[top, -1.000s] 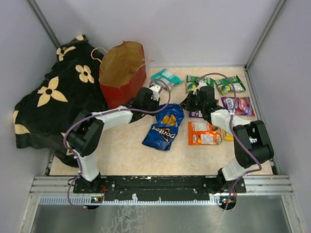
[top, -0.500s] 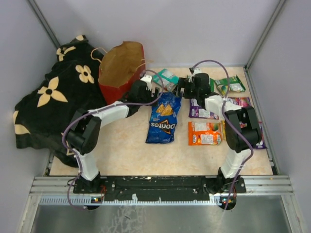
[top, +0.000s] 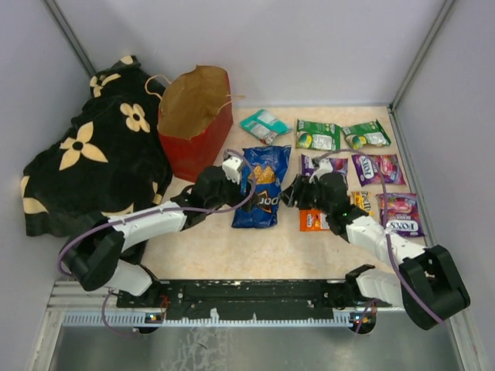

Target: Take the snacks out of the paper bag

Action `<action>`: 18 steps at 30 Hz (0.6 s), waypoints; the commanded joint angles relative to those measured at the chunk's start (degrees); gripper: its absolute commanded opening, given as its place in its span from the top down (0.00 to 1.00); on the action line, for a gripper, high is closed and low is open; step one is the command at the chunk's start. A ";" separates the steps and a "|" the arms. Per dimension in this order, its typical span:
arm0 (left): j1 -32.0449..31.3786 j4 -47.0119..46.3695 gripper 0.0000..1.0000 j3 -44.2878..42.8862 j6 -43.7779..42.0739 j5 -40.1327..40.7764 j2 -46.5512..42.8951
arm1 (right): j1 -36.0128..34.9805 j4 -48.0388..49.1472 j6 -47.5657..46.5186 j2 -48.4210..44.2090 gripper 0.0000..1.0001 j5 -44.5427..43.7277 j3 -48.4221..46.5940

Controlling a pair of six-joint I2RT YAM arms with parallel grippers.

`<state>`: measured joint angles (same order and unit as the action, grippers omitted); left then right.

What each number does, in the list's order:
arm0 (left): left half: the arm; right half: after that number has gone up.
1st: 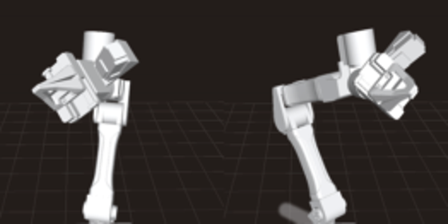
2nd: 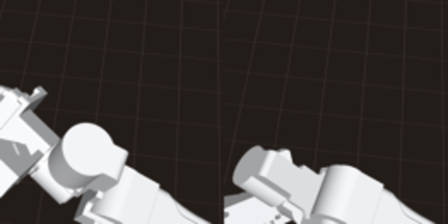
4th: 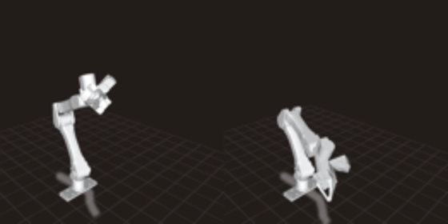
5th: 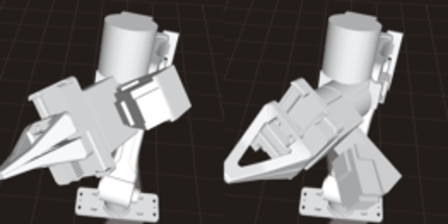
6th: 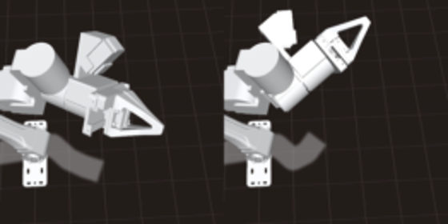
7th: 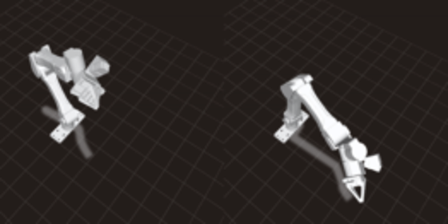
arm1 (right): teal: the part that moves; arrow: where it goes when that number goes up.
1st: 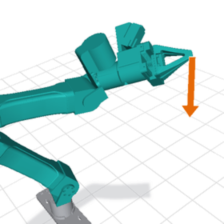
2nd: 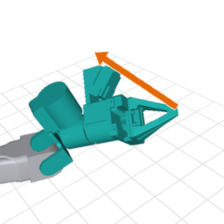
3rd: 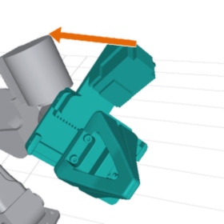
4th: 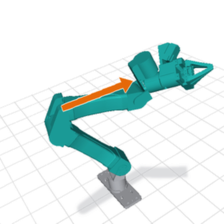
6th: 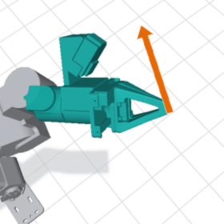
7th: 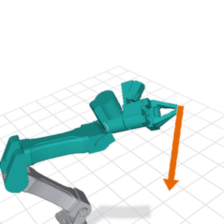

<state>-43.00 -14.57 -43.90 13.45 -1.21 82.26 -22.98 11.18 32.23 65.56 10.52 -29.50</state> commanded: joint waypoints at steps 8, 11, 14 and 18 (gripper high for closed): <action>-1.35 -7.10 0.14 -1.43 4.11 -5.55 10.42 | -5.76 14.20 6.58 5.43 0.55 9.53 9.27; -1.38 -6.92 0.15 -2.04 4.61 -4.53 12.96 | -7.20 18.16 7.72 8.80 0.61 10.90 9.20; -1.38 -6.18 0.16 -2.39 5.20 -3.44 14.77 | -7.98 20.53 8.54 12.33 0.68 11.93 8.70; -1.38 -4.24 0.17 -2.74 5.54 -1.86 16.94 | -8.39 21.32 8.96 14.96 0.90 12.59 8.52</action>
<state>-44.12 -19.86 -45.36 17.87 -4.86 96.66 -30.44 27.11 40.16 78.81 21.52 -19.79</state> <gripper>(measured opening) 0.834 0.201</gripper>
